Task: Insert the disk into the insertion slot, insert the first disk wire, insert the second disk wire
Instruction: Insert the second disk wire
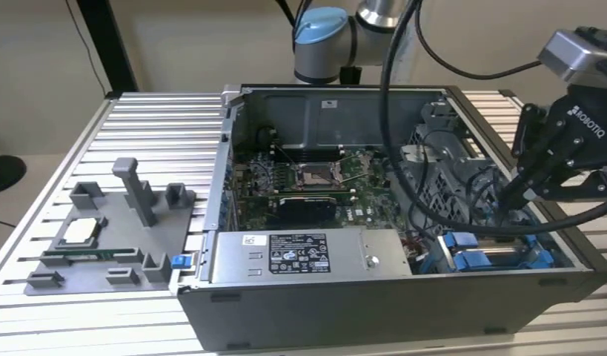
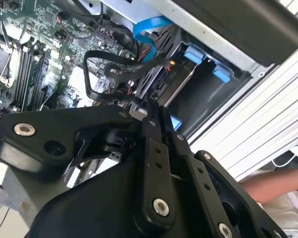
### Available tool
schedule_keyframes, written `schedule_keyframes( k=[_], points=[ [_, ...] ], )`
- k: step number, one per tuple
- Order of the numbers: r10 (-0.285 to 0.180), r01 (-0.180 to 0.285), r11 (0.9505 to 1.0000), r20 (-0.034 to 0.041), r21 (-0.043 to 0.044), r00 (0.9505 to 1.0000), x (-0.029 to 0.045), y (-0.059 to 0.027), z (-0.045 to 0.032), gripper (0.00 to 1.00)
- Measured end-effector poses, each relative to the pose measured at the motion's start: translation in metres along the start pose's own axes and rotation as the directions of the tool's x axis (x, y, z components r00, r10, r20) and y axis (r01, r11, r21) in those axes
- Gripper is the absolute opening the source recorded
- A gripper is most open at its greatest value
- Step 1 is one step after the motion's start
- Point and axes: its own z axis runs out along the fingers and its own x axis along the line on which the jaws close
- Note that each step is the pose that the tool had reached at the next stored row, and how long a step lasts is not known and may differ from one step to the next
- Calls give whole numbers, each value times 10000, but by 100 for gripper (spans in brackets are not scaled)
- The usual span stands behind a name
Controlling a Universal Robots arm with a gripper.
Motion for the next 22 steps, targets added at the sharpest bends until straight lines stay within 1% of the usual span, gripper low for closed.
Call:
schedule_keyframes(
  k=[2,5,8,9,10,11,13,14,22],
  points=[
    [-7,7,9999,5,159,10000,5,65,12,0],
    [-26,25,9988,15,484,10000,15,136,26,0],
    [-61,58,9957,25,922,10000,22,170,37,0],
    [-77,73,9941,28,1082,10000,24,181,41,0],
    [-92,87,9925,31,1219,10000,26,193,46,0],
    [-107,102,9910,32,1338,9999,28,205,52,0],
    [-143,137,9881,32,1533,9999,34,229,64,0],
    [-165,158,9872,28,1587,9999,37,239,72,0],
    [-357,352,9830,-5,1801,9994,59,313,145,0]
  ],
)
